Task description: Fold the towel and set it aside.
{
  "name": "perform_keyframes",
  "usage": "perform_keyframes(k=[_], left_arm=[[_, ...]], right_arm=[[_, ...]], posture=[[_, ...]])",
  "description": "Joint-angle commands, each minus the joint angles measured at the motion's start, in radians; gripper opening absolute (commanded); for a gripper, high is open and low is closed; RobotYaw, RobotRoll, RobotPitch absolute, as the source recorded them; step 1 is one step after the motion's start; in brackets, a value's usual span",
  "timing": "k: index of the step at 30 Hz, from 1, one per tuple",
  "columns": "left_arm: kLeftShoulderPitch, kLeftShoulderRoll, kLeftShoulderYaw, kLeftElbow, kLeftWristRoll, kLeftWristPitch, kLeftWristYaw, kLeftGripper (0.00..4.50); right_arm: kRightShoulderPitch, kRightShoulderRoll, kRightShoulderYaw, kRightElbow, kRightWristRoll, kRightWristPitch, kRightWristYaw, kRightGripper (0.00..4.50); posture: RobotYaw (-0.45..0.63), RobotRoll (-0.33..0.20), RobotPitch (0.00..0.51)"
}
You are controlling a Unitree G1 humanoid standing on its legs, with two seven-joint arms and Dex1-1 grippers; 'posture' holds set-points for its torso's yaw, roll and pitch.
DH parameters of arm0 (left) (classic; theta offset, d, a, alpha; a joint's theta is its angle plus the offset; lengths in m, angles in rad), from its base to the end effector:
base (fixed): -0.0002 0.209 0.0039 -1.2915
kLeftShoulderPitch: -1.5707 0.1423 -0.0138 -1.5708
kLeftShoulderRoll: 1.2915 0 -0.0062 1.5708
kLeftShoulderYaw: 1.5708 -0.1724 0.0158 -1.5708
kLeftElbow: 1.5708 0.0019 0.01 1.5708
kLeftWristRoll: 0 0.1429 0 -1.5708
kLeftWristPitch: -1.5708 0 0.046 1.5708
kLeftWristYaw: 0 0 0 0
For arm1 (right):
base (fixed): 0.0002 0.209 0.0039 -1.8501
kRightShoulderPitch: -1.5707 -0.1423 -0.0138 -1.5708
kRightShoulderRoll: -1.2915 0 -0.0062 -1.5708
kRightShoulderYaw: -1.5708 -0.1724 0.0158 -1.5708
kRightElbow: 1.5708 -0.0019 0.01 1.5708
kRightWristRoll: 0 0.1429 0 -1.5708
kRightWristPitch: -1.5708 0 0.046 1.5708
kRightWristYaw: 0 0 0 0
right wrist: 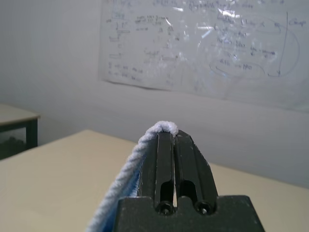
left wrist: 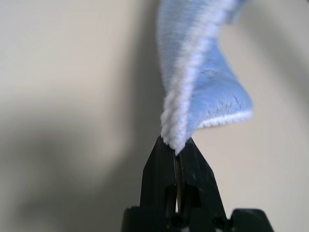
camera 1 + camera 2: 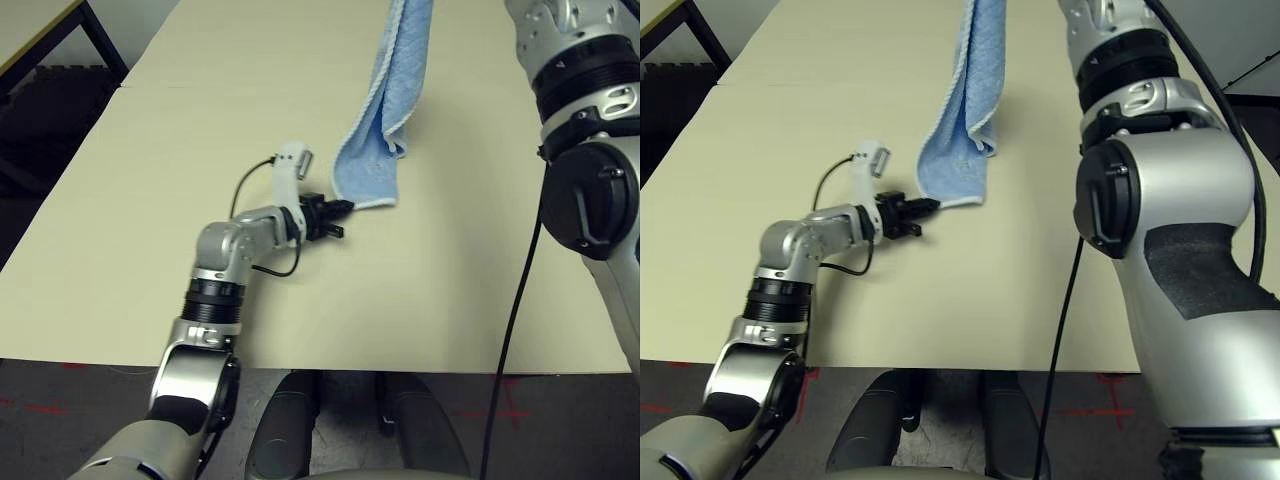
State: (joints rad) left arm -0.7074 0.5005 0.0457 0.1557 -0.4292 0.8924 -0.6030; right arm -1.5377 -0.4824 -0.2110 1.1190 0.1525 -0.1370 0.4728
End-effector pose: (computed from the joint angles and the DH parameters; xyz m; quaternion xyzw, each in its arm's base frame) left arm 0.3018 0.2089 0.1935 -0.0186 0.1640 -0.3127 0.9354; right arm 0.3513 -0.2083 0.3525 -0.0602 -0.2972 0.1498 0.9410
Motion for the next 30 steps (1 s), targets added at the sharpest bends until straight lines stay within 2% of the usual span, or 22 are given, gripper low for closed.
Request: perform_keyframes(k=[1,4,7,12,16,20,24,30], left_arm=[[0.009,0.108,0.001,-0.031,0.023,-0.042,-0.088,0.02],[-0.015,0.199,-0.016,-0.004,0.05,-0.097,-0.148,0.02],[-0.071,0.247,-0.026,0.053,0.085,-0.163,-0.193,0.02],[-0.13,0.379,-0.158,0.121,0.169,-0.268,-0.437,0.02],[-0.195,0.448,-0.243,0.195,0.268,-0.362,-0.562,0.02],[-0.3,0.419,-0.244,0.302,0.346,-0.437,-0.517,0.02],[-0.382,0.343,-0.191,0.426,0.382,-0.497,-0.367,0.02],[-0.447,0.256,-0.133,0.627,0.421,-0.584,-0.148,0.02]], right_arm=[[0.099,-0.065,-0.03,-0.103,0.052,0.039,0.121,0.0],[0.211,-0.128,-0.06,-0.171,0.101,0.085,0.217,0.0],[0.33,-0.186,-0.072,-0.226,0.138,0.154,0.328,0.0],[0.507,-0.298,0.017,-0.323,0.098,0.205,0.553,0.0],[0.575,-0.374,0.067,-0.384,0.072,0.222,0.661,0.0],[0.546,-0.396,0.055,-0.36,0.055,0.192,0.625,0.0],[0.514,-0.383,0.063,-0.326,0.033,0.188,0.566,0.0],[0.425,-0.332,0.13,-0.187,-0.067,0.211,0.433,0.0]], posture=[[0.07,0.0,0.206],[0.07,0.0,0.206],[0.06,0.0,0.21],[0.06,0.0,0.216],[0.05,0.0,0.222],[0.03,0.0,0.231],[0.03,0.0,0.238],[0.03,0.0,0.257]])
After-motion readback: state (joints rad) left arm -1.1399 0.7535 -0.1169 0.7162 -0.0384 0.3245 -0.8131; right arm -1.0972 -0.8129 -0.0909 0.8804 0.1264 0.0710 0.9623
